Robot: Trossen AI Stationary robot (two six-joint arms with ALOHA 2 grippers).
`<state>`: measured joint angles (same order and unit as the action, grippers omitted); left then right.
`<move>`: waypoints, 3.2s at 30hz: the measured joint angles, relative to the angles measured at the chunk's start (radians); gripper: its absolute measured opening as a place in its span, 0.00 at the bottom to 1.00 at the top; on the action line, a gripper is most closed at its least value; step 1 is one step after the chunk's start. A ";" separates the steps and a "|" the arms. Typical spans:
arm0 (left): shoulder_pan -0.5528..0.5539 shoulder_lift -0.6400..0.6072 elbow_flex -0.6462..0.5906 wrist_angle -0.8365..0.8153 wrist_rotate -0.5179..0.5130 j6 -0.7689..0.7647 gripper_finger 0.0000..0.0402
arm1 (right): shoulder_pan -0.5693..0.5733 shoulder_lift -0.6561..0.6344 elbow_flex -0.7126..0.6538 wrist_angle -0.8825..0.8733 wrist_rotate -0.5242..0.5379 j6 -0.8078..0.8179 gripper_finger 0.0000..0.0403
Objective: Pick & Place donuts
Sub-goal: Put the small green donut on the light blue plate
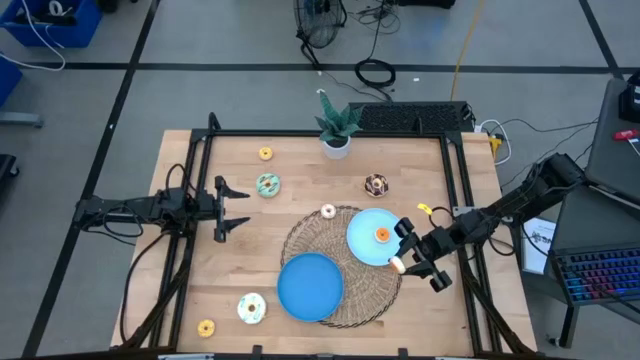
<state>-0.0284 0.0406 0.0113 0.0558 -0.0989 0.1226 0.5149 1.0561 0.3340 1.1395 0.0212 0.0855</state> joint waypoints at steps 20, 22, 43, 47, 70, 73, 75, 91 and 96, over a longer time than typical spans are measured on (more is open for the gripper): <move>0.000 0.000 0.000 0.000 0.000 0.000 0.76 | 0.007 0.001 0.001 0.077 0.003 -0.082 0.34; 0.000 0.000 0.000 0.000 0.000 0.000 0.76 | 0.007 0.007 0.001 0.082 0.003 -0.097 0.34; 0.000 0.000 0.000 0.000 0.000 0.000 0.76 | 0.007 0.114 0.033 0.115 0.220 -0.207 0.34; 0.000 0.000 0.000 0.000 0.000 0.000 0.76 | 0.007 0.155 0.100 0.007 0.219 -0.207 0.34; 0.000 0.000 0.000 0.000 0.000 0.000 0.76 | -0.060 0.338 0.394 -0.676 0.559 -0.142 0.34; 0.000 0.000 0.000 0.000 0.000 0.000 0.76 | -0.071 0.337 0.398 -0.711 0.559 -0.120 0.34; 0.000 0.000 0.000 0.000 0.000 0.000 0.76 | -0.077 0.337 0.398 -0.743 0.558 -0.111 0.34; 0.000 0.000 0.000 0.000 0.000 0.000 0.76 | -0.173 0.337 0.363 -0.990 0.372 0.034 0.34; 0.000 0.000 0.000 0.000 0.000 0.000 0.76 | -0.203 0.337 0.320 -0.993 0.369 0.072 0.34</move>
<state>-0.0288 0.0409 0.0112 0.0555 -0.0988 0.1226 0.3115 1.3930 0.6540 0.1462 0.3906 0.1578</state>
